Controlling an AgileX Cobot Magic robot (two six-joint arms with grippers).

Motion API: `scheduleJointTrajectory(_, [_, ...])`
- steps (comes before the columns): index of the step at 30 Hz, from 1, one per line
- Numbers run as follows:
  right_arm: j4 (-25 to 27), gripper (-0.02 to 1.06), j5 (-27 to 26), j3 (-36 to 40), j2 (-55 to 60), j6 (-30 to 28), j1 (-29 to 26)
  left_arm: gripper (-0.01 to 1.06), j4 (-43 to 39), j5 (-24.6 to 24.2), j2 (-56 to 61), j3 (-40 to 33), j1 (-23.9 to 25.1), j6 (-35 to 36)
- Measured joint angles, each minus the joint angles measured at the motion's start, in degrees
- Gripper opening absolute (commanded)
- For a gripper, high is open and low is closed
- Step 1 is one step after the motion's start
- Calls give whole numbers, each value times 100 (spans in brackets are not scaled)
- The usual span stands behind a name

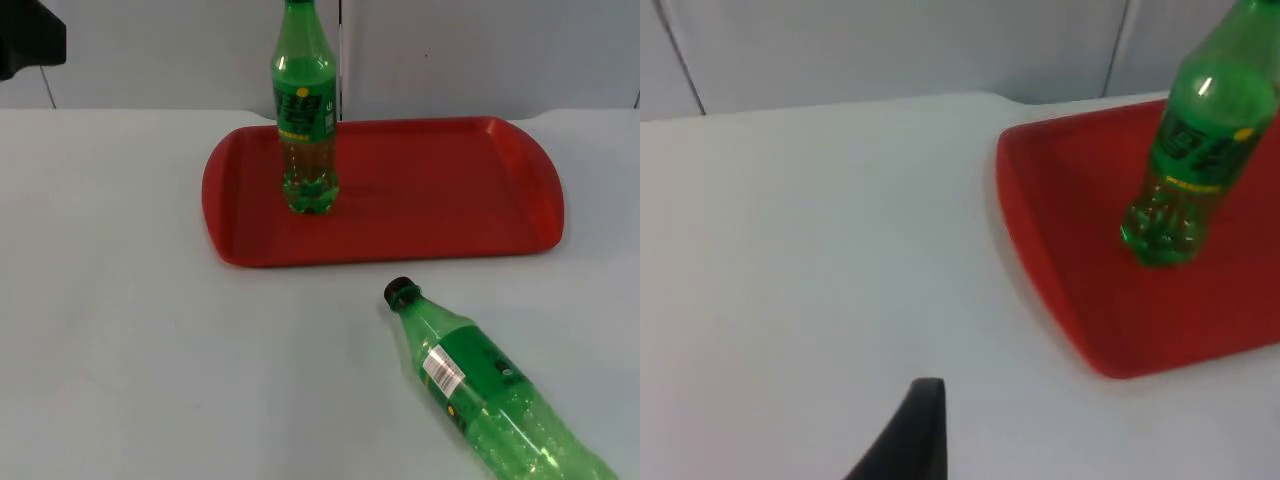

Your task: Place the bottle upright on the tray.

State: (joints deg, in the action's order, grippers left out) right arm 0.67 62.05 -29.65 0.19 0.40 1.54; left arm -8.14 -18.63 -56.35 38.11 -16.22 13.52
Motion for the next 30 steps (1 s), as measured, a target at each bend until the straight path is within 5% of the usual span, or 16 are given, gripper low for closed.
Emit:
scheduleJointTrajectory(10, [0,105,0,0,0,0,0,105,1515,-367,570,3,-646,-1728])
scheduleJointTrajectory(30, [0,105,0,0,0,0,0,105,1639,-938,2136,3,-676,-1906])
